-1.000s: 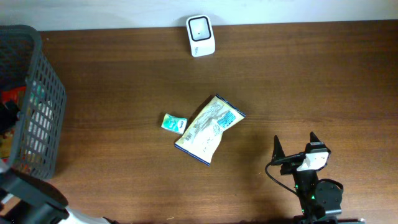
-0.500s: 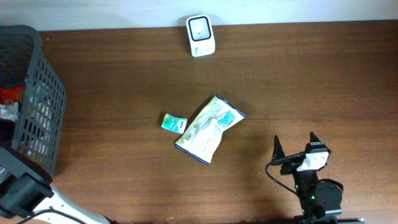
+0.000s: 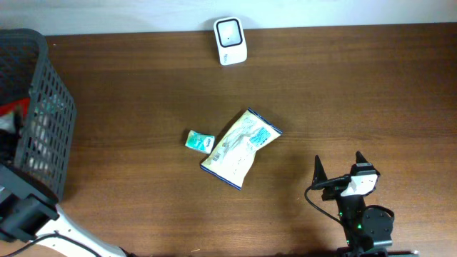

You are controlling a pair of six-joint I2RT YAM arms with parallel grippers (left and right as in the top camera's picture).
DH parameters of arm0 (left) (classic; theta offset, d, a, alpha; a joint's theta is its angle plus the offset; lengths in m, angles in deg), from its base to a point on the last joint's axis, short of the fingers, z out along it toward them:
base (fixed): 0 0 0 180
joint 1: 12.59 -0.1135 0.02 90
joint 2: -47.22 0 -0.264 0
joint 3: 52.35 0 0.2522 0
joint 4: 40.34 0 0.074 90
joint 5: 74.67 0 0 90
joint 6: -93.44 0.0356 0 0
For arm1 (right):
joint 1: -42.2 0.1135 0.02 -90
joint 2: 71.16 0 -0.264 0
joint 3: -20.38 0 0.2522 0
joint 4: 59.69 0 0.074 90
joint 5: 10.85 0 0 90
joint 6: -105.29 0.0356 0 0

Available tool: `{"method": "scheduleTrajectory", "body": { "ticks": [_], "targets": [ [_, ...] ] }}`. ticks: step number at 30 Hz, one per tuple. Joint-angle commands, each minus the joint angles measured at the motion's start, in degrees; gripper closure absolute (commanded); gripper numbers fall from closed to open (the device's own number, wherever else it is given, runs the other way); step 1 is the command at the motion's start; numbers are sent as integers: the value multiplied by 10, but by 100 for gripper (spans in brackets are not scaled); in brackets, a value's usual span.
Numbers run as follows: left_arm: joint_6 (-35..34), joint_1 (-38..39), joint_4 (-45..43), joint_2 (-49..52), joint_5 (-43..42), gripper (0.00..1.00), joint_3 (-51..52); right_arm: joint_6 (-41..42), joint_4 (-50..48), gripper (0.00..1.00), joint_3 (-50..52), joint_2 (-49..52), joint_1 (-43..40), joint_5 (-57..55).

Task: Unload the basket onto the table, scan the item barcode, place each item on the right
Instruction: 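Grasp the white toothpaste tube in the basket with the left gripper, then set the toothpaste tube down left of the mint box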

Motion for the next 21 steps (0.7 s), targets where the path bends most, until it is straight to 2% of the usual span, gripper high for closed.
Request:
{"method": "scheduleTrajectory", "body": {
  "ticks": [1,5,7,11,13,14,18,21],
  "targets": [
    [-73,-2,32,-29,11,100,-111,6,2,1,4,-4,3,-3],
    [-137,-2,47,-95,10,100,-197,6,2,1,4,-4,3,-3],
    [-147,-2,40,-136,-43,100,-217,6,2,1,4,-4,3,-3],
    [-162,12,19,-221,-233,100,-230,6,2,1,4,-4,3,-3],
    [-162,51,28,-260,-266,100,-230,6,2,1,4,-4,3,-3],
    [-161,84,42,-276,-258,100,-230,6,2,1,4,-4,3,-3],
    [-155,242,131,-287,-116,100,-217,6,2,1,4,-4,3,-3],
    [-156,358,131,-287,-63,100,-122,6,2,1,4,-4,3,-3]
  ]
}}
